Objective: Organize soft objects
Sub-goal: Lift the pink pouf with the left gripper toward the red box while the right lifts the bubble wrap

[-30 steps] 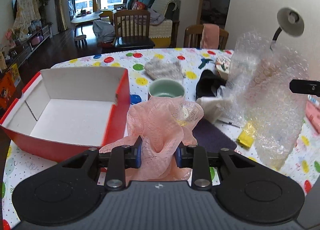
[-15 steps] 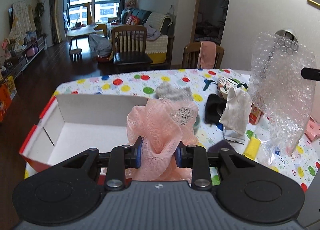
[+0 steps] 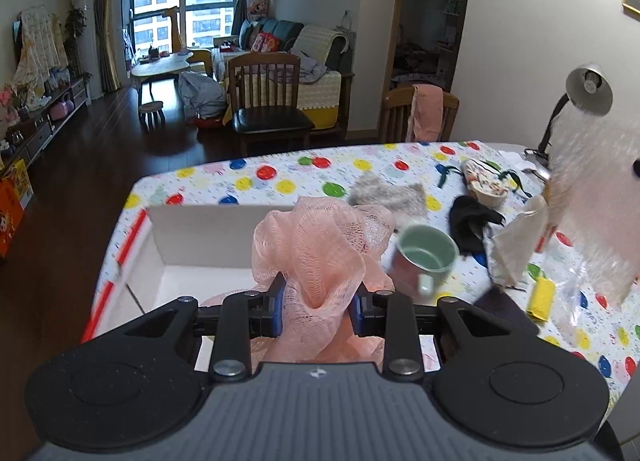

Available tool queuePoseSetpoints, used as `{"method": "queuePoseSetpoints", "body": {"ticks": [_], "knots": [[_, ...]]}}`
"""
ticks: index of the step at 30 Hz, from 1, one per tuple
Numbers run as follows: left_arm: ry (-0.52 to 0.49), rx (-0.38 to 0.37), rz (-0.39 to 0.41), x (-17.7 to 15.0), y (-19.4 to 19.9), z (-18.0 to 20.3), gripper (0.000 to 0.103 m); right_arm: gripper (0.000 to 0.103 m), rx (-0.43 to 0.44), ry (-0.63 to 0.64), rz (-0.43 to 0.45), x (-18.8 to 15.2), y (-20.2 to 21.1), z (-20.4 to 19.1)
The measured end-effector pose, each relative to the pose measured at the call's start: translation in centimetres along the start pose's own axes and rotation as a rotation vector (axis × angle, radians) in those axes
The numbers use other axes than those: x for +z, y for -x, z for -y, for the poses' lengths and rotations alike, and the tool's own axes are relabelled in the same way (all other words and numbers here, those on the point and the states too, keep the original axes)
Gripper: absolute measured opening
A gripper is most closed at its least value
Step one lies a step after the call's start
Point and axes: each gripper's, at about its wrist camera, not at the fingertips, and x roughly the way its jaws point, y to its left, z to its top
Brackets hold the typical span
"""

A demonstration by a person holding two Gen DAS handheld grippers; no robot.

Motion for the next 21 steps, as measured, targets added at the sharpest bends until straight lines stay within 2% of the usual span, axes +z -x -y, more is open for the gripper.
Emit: {"method": "queuePoseSetpoints", "body": {"ticks": [8, 10, 12, 14, 16, 21], "knots": [[-0.015, 0.012, 0.035, 2.3, -0.2, -4.3, 0.030, 0.002, 0.023, 0.024, 0.112, 4.7, -0.1, -3.4], [-0.012, 0.010, 0.032, 2.3, -0.3, -5.3, 0.030, 0.002, 0.005, 0.058, 0.080, 4.6, -1.6, -4.3], [-0.007, 0.004, 0.026, 2.1, -0.4, -6.1, 0.030, 0.002, 0.005, 0.064, -0.013, 3.7, -4.0, -5.0], [-0.006, -0.003, 0.019, 1.7, -0.6, -6.7, 0.030, 0.002, -0.012, 0.043, -0.037, 2.9, -5.0, -5.3], [-0.006, -0.006, 0.012, 1.4, -0.7, -7.2, 0.030, 0.002, -0.009, -0.021, -0.003, 3.2, -4.5, -4.9], [-0.002, -0.012, 0.006, 1.1, -1.3, -8.4, 0.030, 0.002, -0.052, -0.033, 0.134, 4.9, -1.2, -4.2]]}}
